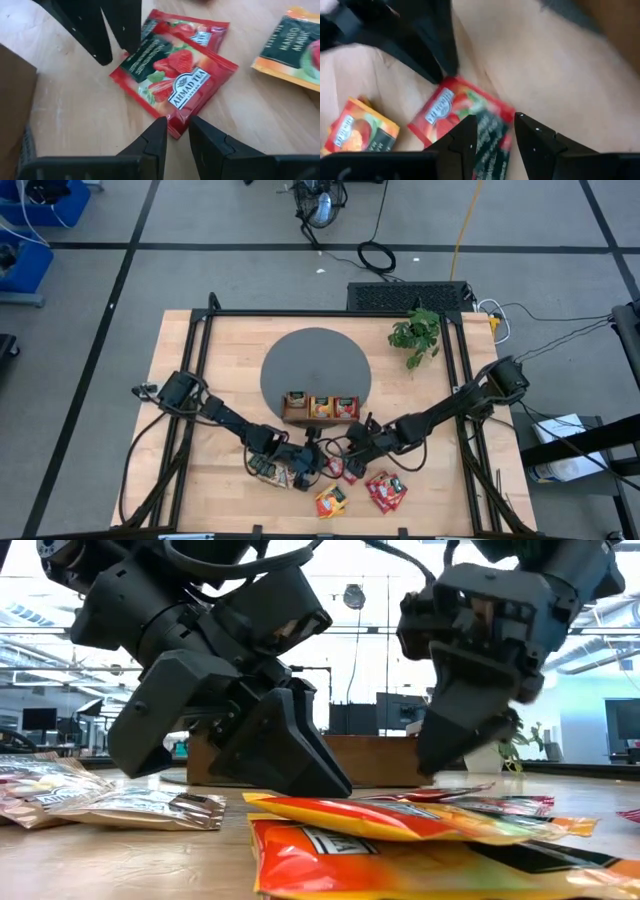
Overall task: Pick & Place Tea
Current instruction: Put the red tea bag into the right section of the wooden organizer
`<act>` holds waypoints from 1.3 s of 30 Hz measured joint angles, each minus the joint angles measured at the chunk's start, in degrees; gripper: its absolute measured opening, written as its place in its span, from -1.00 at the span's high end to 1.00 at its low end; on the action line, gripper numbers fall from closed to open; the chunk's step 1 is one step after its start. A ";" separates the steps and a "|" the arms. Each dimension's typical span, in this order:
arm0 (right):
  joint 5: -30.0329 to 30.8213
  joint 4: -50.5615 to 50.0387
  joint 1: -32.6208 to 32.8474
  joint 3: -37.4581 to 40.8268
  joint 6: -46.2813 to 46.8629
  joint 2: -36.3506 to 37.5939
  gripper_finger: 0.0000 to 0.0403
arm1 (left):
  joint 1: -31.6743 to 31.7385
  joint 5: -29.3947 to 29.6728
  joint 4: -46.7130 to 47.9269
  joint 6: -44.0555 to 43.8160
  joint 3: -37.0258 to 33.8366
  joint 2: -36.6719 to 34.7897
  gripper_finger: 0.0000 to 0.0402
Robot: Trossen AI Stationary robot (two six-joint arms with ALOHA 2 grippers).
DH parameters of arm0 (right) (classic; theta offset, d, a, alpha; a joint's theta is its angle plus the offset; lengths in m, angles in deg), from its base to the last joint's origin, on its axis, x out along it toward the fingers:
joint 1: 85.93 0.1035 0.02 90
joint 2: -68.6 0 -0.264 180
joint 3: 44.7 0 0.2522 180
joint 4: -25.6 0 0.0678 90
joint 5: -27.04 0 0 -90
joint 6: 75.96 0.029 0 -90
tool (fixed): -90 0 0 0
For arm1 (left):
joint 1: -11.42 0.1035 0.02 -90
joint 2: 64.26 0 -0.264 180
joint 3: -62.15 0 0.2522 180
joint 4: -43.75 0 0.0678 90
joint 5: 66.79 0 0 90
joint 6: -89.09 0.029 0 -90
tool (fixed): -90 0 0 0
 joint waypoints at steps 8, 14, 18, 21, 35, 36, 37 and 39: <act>-0.72 -2.65 2.52 0.00 4.18 5.29 0.40 | 0.09 0.18 -0.07 -0.22 0.00 0.00 0.56; -0.94 -2.80 6.48 -0.02 13.31 4.98 0.40 | 0.09 0.20 -0.39 -0.40 -0.02 0.00 0.56; -0.97 -2.88 7.10 -0.02 14.33 4.96 0.40 | 0.09 0.23 -0.91 0.03 -0.02 0.00 0.56; -2.53 -3.26 7.08 -0.02 15.15 4.88 0.40 | 0.14 0.27 -1.32 0.16 -0.04 0.00 0.56; -5.02 -4.64 6.60 -0.09 18.33 3.18 0.40 | 0.29 0.20 -2.43 0.20 -0.09 0.02 0.56; -5.00 -4.69 6.60 -0.09 18.32 3.15 0.40 | 0.29 0.19 -2.45 0.05 -0.09 0.02 0.56; -5.03 -4.49 6.60 -0.09 18.49 2.79 0.40 | 0.29 0.16 -2.50 -0.06 -0.09 0.02 0.56; -5.37 -3.97 6.84 -0.11 19.70 1.83 0.40 | 0.28 0.12 -2.82 -0.61 -0.09 0.02 0.56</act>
